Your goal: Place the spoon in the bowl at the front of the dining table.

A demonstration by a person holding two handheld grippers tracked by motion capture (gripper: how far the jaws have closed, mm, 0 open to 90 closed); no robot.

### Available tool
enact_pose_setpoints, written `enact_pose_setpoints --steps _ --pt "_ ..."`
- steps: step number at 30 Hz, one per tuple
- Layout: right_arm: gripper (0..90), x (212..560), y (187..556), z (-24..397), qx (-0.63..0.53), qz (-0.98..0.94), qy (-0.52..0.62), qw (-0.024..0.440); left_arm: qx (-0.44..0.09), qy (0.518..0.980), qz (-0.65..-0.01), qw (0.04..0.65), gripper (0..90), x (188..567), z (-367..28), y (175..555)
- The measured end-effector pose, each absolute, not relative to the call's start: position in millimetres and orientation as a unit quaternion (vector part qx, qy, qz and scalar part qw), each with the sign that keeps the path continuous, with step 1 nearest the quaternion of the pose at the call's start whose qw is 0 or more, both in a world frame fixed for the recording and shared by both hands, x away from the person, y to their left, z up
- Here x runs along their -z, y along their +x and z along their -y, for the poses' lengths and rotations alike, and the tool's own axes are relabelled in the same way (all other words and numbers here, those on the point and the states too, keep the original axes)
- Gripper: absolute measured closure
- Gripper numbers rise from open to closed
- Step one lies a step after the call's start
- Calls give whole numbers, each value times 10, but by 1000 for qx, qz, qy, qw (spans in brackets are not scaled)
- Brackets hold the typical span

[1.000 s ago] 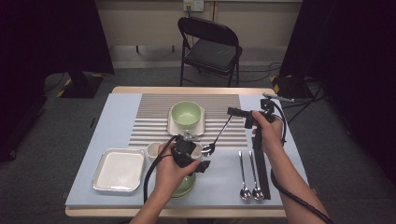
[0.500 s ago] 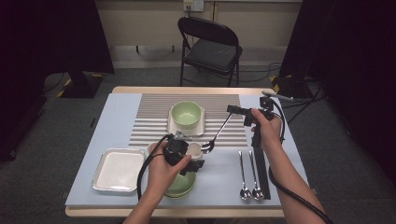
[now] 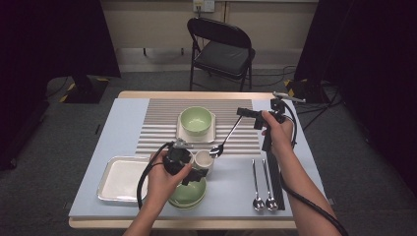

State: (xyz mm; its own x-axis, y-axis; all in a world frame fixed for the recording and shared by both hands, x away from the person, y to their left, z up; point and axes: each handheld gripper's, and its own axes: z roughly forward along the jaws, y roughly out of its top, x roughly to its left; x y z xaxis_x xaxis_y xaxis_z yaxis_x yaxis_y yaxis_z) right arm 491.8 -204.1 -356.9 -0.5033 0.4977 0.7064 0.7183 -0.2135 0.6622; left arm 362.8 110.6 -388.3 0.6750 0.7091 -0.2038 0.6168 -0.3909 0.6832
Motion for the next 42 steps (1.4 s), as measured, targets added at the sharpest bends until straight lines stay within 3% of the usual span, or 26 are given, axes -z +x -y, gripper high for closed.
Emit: enact_pose_setpoints --steps 42 --pt "900 3549 5168 1925 602 613 -506 78 -43 827 -406 387 204 3949 -1471 3587"
